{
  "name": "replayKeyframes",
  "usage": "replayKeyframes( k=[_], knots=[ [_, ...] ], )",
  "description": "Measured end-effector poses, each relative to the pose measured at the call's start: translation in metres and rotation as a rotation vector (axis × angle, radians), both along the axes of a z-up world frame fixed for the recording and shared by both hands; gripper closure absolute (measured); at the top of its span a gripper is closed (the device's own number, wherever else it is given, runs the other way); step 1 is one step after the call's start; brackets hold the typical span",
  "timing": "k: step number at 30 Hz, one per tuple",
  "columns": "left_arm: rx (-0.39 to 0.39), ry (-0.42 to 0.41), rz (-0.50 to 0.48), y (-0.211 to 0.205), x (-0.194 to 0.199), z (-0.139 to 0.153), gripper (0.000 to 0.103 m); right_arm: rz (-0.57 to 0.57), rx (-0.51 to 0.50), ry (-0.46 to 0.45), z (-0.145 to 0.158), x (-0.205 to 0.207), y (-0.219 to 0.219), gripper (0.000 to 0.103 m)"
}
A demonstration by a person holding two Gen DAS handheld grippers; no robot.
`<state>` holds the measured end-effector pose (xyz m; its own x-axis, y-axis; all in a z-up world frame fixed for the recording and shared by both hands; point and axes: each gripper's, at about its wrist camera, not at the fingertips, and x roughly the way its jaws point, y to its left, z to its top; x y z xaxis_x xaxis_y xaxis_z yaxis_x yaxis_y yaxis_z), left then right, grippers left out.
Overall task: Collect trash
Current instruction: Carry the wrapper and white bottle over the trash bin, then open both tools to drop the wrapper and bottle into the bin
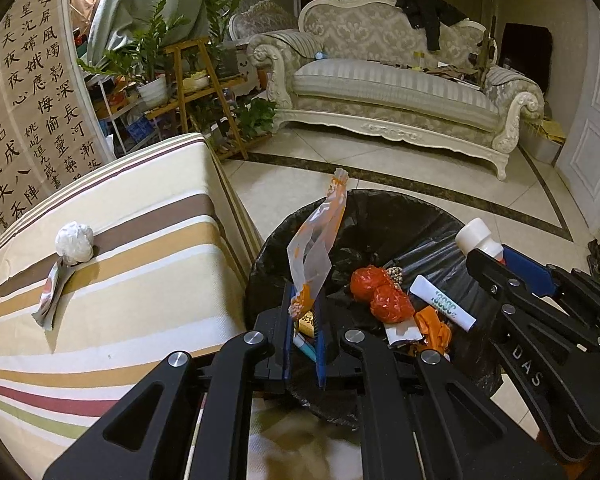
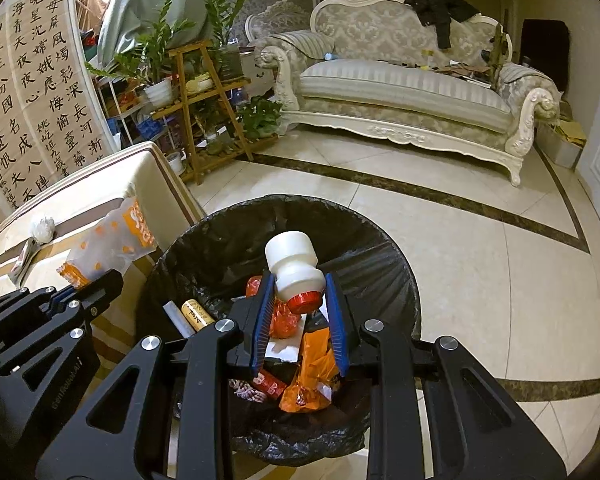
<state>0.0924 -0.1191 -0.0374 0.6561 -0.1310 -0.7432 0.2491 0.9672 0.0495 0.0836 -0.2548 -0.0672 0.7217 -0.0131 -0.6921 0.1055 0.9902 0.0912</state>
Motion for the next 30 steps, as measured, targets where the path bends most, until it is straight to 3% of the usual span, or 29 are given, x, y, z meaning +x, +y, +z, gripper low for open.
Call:
replayKeyframes(
  k=[14,21,23,30],
  knots=[
    [0.004,0.016,-0.003,-0.004,0.006,-0.004,0.092,-0.011,0.009,0.008,-0.001,0.009,-0.013,0.077],
    [0.007,0.01,-0.002,-0.006,0.009,-0.003,0.065,-0.025,0.019,0.022,-0.006,0.014,-0.017,0.073],
    [0.009,0.002,-0.002,-0.006,0.009,-0.003,0.06,-0.027,0.016,0.019,-0.006,0.014,-0.017,0.062],
    [0.005,-0.011,0.005,-0.005,0.008,-0.001,0.044,-0.037,0.008,0.009,-0.006,0.011,-0.019,0.059]
  ],
)
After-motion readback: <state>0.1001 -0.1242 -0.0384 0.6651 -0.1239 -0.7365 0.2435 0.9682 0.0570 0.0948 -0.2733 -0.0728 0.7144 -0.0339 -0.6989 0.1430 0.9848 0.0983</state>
